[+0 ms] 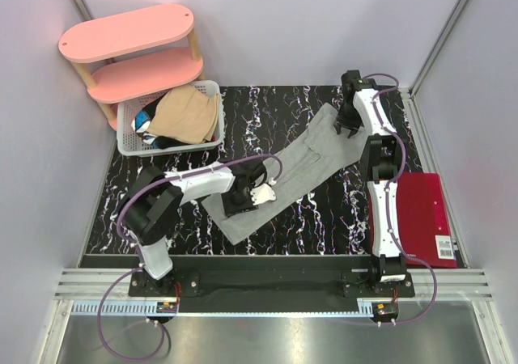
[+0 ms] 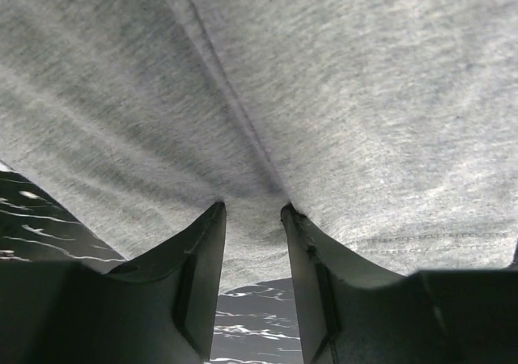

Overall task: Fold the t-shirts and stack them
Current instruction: Rotate the tshirt 60 degrees, then grab the bottom of the folded rectangular tshirt with right arm

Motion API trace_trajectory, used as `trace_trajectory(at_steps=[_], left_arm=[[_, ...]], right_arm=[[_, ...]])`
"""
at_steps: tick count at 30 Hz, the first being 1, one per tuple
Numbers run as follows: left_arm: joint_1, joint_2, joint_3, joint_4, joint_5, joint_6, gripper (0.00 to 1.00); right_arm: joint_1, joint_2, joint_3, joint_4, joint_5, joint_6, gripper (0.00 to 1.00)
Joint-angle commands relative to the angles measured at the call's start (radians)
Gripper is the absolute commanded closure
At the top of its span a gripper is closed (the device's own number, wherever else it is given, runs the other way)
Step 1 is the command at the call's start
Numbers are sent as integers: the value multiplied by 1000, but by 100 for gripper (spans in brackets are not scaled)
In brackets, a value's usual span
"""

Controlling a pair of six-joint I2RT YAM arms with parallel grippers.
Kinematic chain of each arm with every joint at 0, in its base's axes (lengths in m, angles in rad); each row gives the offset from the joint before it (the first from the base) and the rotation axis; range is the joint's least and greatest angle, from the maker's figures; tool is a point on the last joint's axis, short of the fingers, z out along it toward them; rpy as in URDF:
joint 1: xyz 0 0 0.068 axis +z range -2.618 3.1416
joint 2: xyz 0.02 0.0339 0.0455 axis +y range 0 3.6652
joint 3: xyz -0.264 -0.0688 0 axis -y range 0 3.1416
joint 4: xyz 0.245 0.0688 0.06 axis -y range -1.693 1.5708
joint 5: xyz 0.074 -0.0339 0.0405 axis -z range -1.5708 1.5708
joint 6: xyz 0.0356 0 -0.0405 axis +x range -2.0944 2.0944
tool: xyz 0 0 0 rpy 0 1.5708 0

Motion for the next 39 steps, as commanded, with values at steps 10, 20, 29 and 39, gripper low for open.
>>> trace_trajectory(at_steps=[10,20,29,39], left_arm=[[-65,-100,-83,-91,232,-111,59],[93,-405,133,-79,155,-146,53],[697,-511,227,-31,326,-215,47],[943,-260,147,-18,461,-274,53]], right_arm=[[-1,2,80,105,-145,-92,49],[154,-269,-10,127,97,-115,21],[555,-686,-452,143,228,-142,21],[1125,-802,-793,162,189,-222,21]])
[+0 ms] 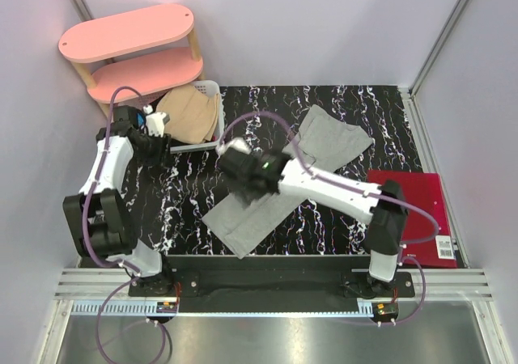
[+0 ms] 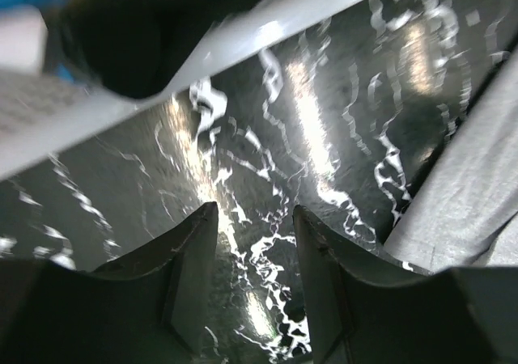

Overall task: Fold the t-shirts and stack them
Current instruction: Grab the bottom of the folded rectangular tshirt with right arm

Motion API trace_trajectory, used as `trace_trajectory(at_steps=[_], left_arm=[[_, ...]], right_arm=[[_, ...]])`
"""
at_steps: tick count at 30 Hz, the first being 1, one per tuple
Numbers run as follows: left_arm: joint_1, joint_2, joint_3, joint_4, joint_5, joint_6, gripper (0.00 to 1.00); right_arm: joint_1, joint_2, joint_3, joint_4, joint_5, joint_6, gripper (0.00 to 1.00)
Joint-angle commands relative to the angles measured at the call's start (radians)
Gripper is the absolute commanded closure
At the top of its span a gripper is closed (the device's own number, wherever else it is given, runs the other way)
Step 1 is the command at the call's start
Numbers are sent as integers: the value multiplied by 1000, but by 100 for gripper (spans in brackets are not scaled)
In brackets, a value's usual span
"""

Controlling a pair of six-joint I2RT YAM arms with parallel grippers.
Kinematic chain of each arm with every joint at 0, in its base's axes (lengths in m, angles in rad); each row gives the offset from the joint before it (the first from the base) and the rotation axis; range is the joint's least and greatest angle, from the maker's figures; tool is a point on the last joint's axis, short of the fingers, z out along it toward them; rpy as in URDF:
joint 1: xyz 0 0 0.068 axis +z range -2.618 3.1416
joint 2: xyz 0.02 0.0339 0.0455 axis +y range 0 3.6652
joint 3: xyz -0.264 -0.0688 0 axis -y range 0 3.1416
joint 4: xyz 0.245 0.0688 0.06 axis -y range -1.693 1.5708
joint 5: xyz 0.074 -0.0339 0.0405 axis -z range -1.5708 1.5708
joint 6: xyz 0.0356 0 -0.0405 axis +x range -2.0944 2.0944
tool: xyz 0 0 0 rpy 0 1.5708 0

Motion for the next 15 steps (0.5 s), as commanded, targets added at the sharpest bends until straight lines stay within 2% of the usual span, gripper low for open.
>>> trace_trajectory(at_steps=[1,7,15], left_arm=[[27,37,13,4,91,-39,53],[27,74,52,4,74,-82,54],[40,37,39,27,51,-97,55]], right_arm=[[164,29,-8,-12,-9,-89,22],[282,160,100,-16,-96,-179,24],[307,346,205,-18,-118,-207,23]])
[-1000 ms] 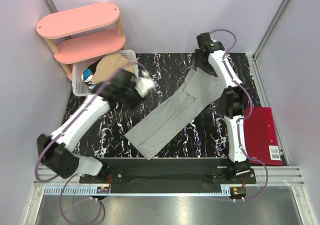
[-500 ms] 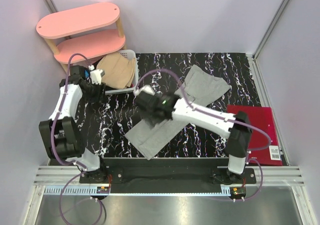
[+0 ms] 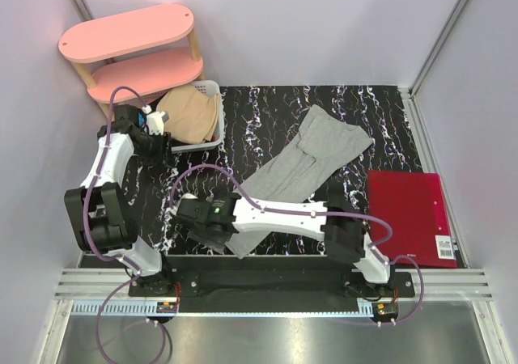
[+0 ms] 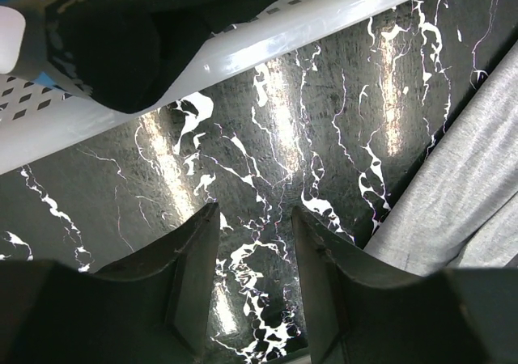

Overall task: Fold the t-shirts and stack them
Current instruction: Grab the bottom of the folded rectangular tshirt with right arm

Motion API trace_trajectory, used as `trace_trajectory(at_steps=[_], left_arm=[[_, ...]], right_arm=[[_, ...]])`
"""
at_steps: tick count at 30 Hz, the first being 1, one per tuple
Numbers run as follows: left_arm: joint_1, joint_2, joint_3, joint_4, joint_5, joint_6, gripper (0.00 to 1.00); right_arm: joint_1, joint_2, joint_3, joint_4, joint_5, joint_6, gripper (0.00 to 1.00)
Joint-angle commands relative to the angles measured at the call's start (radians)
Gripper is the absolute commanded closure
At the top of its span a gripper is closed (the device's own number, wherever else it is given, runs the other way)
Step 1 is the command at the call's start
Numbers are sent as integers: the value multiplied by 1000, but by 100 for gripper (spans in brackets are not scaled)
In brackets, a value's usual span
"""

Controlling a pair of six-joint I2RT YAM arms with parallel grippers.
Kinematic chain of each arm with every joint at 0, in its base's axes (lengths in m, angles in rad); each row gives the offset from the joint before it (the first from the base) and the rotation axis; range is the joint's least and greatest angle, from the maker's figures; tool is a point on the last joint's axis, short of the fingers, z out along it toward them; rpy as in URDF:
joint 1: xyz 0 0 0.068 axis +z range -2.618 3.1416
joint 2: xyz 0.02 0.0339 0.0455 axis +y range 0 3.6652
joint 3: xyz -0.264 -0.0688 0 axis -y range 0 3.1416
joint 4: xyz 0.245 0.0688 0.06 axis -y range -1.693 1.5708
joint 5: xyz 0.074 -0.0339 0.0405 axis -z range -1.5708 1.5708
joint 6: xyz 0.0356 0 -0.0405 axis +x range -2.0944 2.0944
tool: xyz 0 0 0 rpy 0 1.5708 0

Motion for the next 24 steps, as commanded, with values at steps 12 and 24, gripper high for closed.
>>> trace_trajectory(at_steps=[12,24], left_arm=[[21,-76,34,36,-19,-12,55],[23,-76,22,36,-36,5,55]], right_arm=[[0,263,140,54,-60,-20,23],[-41,269,42,114,-92,25,28]])
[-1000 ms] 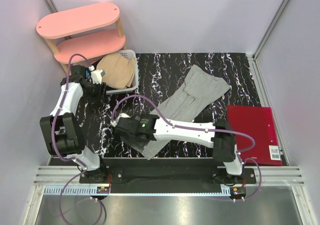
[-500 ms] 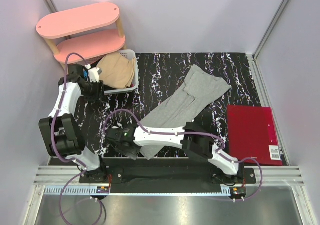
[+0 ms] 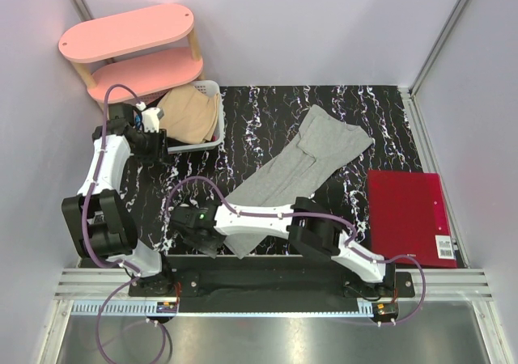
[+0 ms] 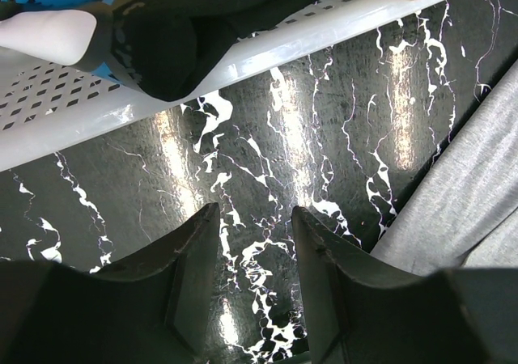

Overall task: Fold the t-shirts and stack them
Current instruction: Grab the bottom of the folded rectangular tshirt with right arm

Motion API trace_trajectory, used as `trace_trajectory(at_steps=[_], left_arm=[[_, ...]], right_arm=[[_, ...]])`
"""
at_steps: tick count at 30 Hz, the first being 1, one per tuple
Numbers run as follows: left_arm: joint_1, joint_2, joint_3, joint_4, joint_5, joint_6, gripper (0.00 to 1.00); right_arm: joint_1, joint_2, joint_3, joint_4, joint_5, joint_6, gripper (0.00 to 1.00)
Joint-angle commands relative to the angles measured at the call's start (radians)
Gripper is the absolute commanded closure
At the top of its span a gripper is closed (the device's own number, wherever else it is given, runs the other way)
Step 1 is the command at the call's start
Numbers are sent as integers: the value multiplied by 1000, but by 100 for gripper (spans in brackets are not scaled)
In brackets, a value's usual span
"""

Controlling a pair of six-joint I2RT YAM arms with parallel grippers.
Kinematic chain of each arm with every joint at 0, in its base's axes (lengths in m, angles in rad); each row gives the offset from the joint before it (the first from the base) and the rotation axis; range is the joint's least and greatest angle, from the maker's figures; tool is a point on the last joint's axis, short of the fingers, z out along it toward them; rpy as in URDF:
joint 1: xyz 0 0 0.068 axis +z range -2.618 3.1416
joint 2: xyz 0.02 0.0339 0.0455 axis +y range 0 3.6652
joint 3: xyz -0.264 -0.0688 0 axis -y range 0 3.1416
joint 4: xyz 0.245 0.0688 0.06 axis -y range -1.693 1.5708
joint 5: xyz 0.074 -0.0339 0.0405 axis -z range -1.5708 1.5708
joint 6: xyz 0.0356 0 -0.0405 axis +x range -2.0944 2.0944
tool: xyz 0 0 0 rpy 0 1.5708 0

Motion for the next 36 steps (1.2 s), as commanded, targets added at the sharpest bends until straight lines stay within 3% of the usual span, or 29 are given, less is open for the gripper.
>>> trace_trajectory(at_steps=[1,10,18,27,36], left_arm=[[4,-27,17,28,-12,11,55],[4,-41,-11,27,-9,34,55],[6,-47,-36,28,-4,50,55],[6,-61,-23,28,-21,62,55],[10,-53,-11,30,-12,59,55]], right_arm=[[-27,5,-64,51,-13,32,28],[-29,-34,-115,65,113,50,25],[-29,-47,72,-42,236,25,18],[-24,-108,-45,-70,99,98,24],[-13,-114,-78,-62,52,121,24]])
